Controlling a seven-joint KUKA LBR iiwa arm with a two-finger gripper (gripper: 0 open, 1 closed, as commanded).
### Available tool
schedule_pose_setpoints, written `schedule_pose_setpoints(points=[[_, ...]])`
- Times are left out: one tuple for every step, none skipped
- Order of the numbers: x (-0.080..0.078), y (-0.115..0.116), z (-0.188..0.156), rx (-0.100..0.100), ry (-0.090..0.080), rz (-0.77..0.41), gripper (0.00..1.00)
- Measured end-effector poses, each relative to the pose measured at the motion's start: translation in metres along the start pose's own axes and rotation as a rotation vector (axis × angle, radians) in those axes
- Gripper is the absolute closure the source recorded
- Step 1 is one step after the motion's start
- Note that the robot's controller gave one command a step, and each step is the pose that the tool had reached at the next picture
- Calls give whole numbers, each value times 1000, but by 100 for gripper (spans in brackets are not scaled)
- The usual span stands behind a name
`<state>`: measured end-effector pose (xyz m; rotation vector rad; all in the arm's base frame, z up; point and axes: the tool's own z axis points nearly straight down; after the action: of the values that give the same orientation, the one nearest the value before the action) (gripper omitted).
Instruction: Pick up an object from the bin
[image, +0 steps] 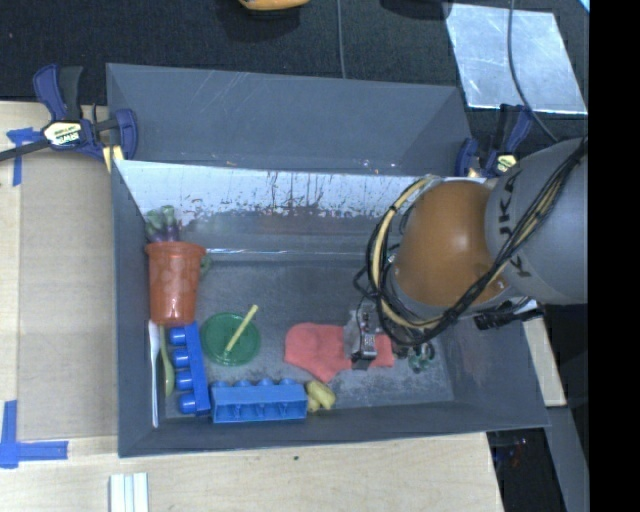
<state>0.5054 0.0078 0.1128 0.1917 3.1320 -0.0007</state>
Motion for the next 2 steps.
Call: schedule_pose_setpoints(points=[[0, 0, 0, 0, 0, 0, 0], [0, 0, 0, 0, 0, 0, 0]])
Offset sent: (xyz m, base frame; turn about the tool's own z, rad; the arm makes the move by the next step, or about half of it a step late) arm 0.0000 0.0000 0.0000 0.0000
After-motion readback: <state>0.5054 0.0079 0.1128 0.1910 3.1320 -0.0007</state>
